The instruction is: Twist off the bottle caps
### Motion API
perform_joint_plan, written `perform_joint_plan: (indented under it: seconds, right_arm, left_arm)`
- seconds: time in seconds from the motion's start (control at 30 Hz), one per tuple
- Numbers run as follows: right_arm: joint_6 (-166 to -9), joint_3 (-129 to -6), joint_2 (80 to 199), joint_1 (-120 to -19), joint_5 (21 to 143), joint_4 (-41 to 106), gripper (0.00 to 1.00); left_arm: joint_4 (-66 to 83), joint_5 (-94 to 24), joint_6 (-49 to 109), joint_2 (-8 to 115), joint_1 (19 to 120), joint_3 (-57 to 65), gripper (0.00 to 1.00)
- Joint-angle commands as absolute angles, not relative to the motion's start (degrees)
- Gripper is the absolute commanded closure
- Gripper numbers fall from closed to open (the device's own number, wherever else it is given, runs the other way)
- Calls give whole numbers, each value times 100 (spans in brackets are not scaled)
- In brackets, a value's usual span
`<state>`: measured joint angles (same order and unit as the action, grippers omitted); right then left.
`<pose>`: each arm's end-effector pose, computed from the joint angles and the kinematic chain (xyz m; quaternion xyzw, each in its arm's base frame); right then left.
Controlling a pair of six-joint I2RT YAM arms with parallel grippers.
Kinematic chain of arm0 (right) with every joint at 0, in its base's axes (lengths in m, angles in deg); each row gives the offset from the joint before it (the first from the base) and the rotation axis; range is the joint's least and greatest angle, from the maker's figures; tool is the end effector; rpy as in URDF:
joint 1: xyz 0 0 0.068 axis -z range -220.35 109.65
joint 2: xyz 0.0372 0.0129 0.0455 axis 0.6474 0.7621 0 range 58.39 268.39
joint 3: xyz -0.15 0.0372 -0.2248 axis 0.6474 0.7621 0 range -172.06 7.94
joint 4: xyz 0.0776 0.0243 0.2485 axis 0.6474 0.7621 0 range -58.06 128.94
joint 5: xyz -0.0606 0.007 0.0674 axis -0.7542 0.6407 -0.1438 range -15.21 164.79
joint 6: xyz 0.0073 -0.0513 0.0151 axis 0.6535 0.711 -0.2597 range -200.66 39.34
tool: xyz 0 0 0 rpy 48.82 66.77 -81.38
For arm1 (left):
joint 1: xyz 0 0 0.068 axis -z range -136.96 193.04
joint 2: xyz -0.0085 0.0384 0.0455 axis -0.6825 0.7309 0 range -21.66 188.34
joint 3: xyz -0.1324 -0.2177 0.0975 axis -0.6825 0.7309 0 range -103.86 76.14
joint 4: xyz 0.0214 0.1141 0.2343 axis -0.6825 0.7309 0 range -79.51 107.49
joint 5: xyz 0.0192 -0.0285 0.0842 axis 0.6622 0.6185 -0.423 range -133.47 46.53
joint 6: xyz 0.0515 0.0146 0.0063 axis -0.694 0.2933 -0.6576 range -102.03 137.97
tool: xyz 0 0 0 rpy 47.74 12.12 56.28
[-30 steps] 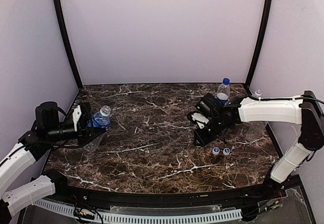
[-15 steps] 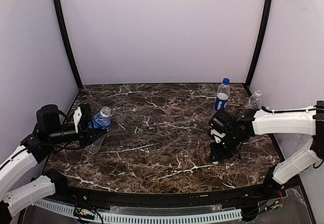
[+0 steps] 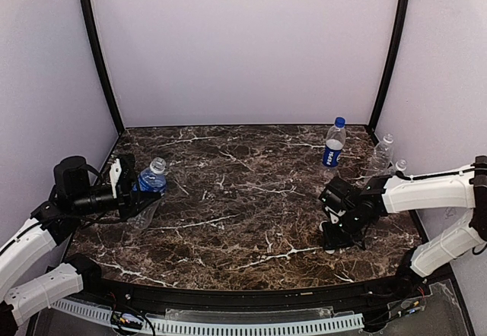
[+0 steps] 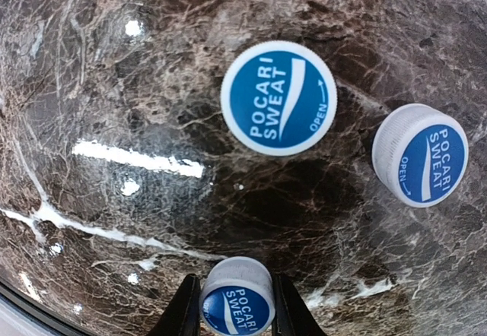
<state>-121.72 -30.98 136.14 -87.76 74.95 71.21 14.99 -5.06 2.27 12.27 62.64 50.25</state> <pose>0.1455 0.1584 0.1573 -0.0553 0.9931 0.0733 0.0733 0.1353 -0.0717 0.2640 0.4196 0.6395 -0.2766 0.5818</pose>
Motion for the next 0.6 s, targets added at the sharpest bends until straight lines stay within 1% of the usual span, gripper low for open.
perform_joint_plan:
  seconds: [0.0,0.03,0.13,0.2,0.27,0.3,0.4,0.5,0.57]
  right_arm:
    - [-12322,-3014,13590,-8790,7452,6923,72]
    - [-12309,-3023,13586,-8790,7452,6960,65]
    - [-12274,-3091,13563,-8790,7452,7037,39]
    - [-12233,-3189,13527,-8792,7613,7061,25]
    - [-12196,-3314,13491,-8791,7579,7170,14]
    - [-12174,-3410,13479,-8790,7545,7264,11]
    - [-11912,-3883,13446,-8796,7504,7576,11]
    - [-11069,-4703,13492,-8934,7877,7482,20]
    - [-10279,-5430,13586,-9342,8215,7034,22]
  left_arm:
    - [1411,-417,295,1185,6236,4966,64]
    - [1423,-412,295,1184,6233,4963,64]
    - [1428,-413,292,1174,6237,4964,64]
    - [1415,-406,293,1174,6235,4972,64]
    - [1411,-400,296,1167,6233,4977,64]
    - [1410,-390,301,1165,6231,4977,64]
    - [1416,-356,294,1165,6231,4962,64]
    - [1433,-220,233,1165,6237,4957,64]
    - [1436,-54,222,1165,6238,4960,64]
